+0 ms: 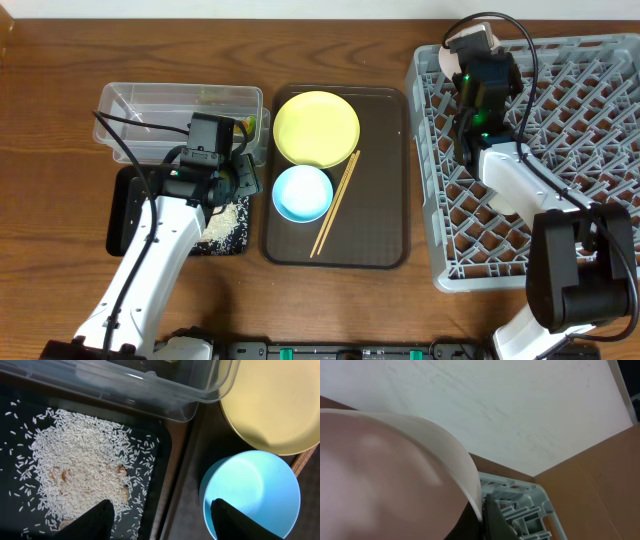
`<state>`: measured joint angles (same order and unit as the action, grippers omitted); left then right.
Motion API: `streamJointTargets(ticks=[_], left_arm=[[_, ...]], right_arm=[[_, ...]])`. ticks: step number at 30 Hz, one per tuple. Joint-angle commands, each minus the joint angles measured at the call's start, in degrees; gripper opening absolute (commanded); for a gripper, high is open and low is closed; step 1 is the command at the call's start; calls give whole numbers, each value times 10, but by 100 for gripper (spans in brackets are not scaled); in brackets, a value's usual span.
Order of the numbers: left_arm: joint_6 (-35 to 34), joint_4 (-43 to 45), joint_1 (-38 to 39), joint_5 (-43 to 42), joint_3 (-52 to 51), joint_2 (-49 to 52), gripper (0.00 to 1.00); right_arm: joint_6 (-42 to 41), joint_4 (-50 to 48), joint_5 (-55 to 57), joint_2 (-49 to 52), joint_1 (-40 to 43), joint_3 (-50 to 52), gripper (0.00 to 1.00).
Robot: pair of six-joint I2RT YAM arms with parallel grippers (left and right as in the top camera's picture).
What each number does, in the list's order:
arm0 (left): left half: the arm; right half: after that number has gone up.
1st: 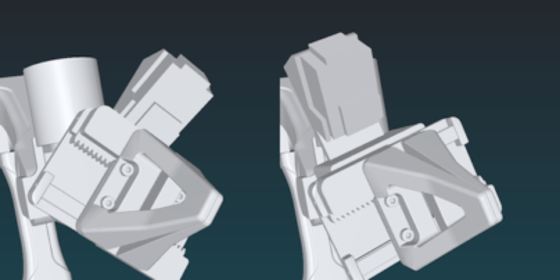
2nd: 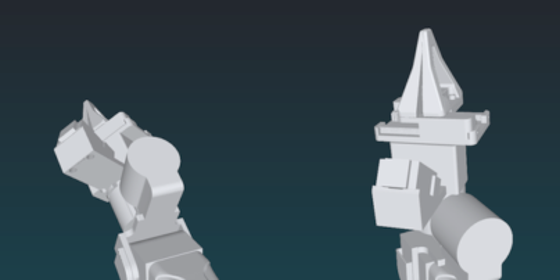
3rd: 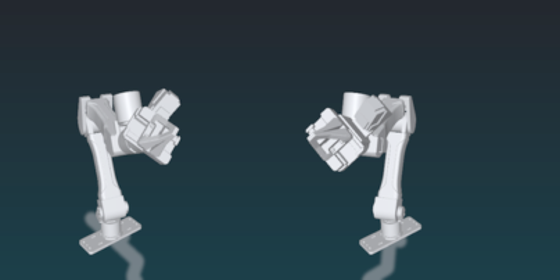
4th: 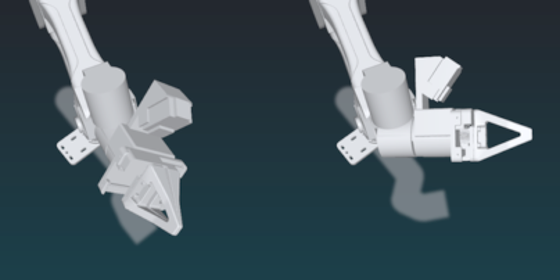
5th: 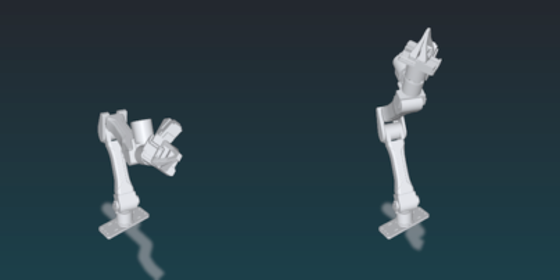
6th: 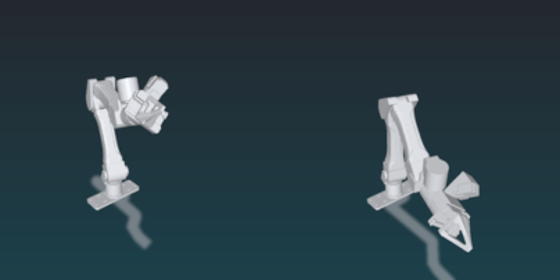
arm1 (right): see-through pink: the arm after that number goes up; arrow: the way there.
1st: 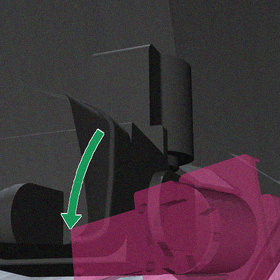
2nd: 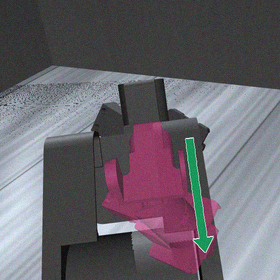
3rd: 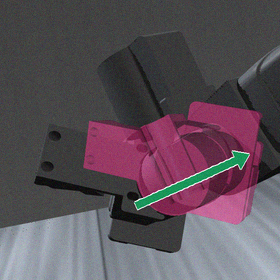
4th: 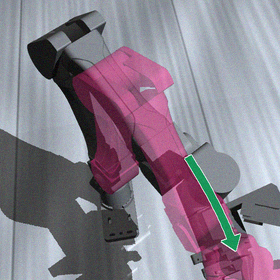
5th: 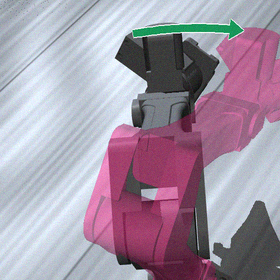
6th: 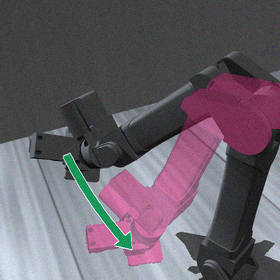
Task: Sort waste into correct bins and load items into the dishwasher rack
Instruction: 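Lower the pink bowl into the rack's back corner and release, then move the right gripper left and grasp the light-blue bowl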
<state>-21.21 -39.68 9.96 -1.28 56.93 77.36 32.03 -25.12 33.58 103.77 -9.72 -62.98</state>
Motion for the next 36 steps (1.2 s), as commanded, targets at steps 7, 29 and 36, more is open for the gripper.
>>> streamJointTargets(ticks=[7,29,36], left_arm=[[-5,-2,0,6,-3,-3,65],[-5,-1,0,6,-4,-3,66],[-5,-2,0,7,-5,-3,66]], right_arm=[[-14,23,15,31,-4,3,1],[-207,337,-37,-65,-77,3,22],[-222,415,-133,-121,-88,3,56]])
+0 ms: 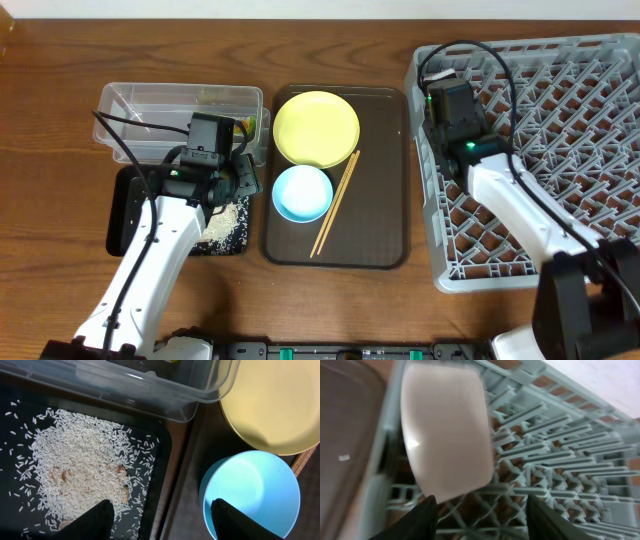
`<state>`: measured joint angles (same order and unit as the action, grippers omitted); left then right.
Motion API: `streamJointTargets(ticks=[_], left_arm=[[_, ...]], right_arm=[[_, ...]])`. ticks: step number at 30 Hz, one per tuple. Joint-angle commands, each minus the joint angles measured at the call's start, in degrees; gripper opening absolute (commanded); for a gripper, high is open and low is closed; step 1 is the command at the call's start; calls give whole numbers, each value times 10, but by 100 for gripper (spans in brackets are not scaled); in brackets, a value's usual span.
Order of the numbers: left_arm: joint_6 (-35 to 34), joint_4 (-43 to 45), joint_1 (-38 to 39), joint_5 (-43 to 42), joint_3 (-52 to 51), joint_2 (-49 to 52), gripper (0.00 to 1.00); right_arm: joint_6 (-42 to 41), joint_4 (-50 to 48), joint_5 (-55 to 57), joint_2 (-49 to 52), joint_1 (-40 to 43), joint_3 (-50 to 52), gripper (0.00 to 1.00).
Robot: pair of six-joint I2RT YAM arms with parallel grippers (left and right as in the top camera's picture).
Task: Sort waste into correct bins and load items into the dishwasher rack
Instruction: 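Move the right gripper left and grasp the light-blue bowl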
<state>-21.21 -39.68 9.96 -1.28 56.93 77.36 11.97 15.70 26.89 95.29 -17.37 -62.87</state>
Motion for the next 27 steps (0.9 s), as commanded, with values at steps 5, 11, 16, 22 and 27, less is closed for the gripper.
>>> streamJointTargets(ticks=[5,11,16,22,27], left_arm=[[-5,-19,0,7,-4,-3,65],[-6,-47,0,32,-4,-3,65],[-47,-70,-23,63,-4,-3,65],[-59,-75,-74,63,-4,-3,66],[-59,-75,-82,63,-4,-3,65]], right_arm=[[-33,7,-198,-85,-31,2,54],[-89,9,-381,-90,-71,2,48],[-103,30,-413,-53,-122,2,47],[-131,38,-412,0,-168,2,42],[-203,38,-408,53,-181,2,30]])
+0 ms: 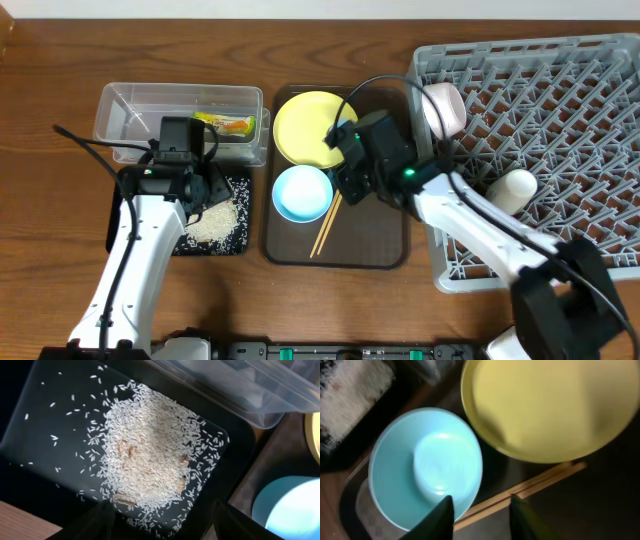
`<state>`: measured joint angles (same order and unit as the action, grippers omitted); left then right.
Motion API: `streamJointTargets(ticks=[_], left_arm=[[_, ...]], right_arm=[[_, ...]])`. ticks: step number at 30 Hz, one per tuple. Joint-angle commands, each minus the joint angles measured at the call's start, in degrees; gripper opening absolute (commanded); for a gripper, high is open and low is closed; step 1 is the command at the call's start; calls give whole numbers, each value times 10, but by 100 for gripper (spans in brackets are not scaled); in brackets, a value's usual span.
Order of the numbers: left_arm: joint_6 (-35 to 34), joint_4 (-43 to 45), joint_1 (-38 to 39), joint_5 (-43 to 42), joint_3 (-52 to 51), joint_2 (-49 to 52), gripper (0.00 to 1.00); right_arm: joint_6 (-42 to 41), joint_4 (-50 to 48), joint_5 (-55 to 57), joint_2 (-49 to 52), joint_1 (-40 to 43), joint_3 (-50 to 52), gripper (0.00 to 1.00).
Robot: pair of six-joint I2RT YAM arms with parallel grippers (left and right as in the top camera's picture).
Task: Sort waste into correct bins and load items into the dishwasher rack
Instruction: 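Move the right gripper left and grasp the light-blue bowl, then lift the blue bowl and carry it right into the rack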
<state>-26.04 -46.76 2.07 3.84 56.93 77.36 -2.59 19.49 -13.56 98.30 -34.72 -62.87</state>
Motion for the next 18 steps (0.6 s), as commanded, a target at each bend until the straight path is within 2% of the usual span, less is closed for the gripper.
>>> streamJointTargets(ticks=[1,4,13,16,18], left_arm=[[-11,-4,-3,11,-4,-3,66],[-11,-4,-3,11,-4,-3,65],[-11,-4,-3,11,-4,-3,66],[-11,-4,-3,11,-4,-3,66],[-11,-3,-3,11,-4,-3,66]], right_arm=[[-71,-1,-4,34,-7,2,29],[-98,-2,-4,58,-7,2,27],[-106,-8,-9,75,-12,2,26],[-107,-9,-9,75,-12,2,13],[-107,-10,-9,75,-12,2,8]])
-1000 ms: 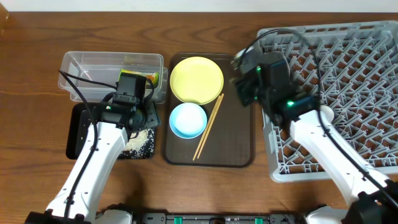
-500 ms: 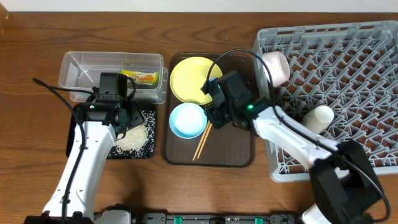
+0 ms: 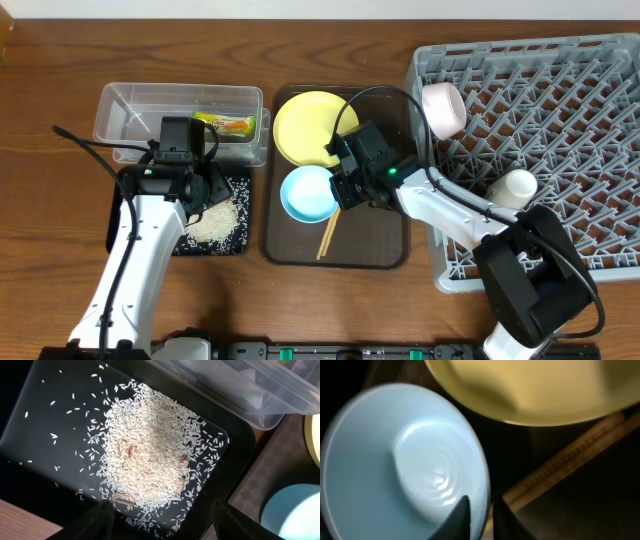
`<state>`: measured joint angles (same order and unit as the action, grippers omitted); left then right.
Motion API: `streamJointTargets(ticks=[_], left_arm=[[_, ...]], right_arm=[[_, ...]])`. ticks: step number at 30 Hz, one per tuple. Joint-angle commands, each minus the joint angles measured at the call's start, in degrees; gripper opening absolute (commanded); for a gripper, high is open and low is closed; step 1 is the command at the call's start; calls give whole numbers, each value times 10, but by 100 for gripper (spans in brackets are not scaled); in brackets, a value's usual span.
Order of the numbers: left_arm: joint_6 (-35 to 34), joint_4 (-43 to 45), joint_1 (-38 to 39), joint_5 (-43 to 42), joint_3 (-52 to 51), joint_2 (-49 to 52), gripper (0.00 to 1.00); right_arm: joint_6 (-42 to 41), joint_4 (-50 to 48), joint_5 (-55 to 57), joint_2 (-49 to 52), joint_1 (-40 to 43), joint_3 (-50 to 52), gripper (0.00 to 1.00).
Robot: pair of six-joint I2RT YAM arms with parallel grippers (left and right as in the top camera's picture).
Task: Sort waste into correct bins and load items into the dishwasher rack
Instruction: 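Lift the blue bowl and carry it right into the rack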
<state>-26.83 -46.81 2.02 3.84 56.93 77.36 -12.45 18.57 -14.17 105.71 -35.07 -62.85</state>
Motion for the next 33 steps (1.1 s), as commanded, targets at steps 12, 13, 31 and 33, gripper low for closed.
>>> streamJointTargets(ticks=[12,13,31,33], left_arm=[[-3,-3,-2,11,-4,-3,66],[-3,-3,-2,11,-4,-3,66],[-3,0,-2,11,-4,-3,66],[-3,2,-2,11,-4,-3,66]], right_arm=[[-8,5,5,0,-7,2,1],[-8,4,14,-3,-7,0,1],[196,-33,331,-234,136,-17,1],[233,-64,369,-238,162,-17,1]])
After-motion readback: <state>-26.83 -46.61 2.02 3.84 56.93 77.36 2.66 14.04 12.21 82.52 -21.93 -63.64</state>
